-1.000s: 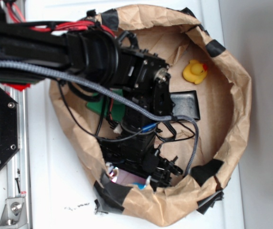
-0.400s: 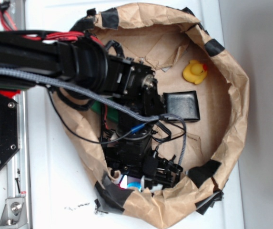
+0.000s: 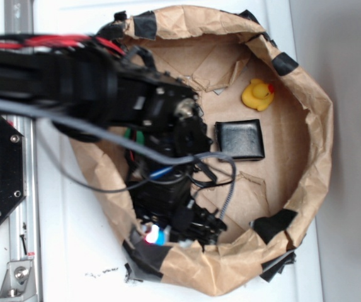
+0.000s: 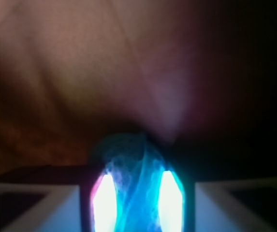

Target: Grab the blue ball.

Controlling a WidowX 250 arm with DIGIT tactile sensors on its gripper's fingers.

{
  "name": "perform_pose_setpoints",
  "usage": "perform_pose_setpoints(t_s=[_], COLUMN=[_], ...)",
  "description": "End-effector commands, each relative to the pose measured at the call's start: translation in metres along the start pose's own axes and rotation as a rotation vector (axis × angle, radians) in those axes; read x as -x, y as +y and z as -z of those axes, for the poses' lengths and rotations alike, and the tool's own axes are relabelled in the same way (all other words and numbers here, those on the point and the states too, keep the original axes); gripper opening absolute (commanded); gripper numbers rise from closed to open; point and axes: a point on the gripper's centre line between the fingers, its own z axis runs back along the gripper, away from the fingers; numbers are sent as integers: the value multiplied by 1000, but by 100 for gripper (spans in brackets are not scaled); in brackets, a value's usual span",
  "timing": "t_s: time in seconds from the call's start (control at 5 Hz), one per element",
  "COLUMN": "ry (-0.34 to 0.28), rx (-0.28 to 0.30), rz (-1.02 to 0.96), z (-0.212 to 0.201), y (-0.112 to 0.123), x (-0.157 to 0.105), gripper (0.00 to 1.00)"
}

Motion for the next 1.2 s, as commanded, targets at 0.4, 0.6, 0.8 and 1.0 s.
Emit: perform_pose_setpoints(t_s=[0.4, 0.6, 0.8, 1.0], ry=[-800, -882, -855, -827], rx=[-242, -287, -254, -273], rz=[490, 642, 678, 684], z=[-158, -160, -161, -159], y=[-5, -10, -13, -13], x=[6, 6, 2, 1], gripper=[0, 0, 0, 0])
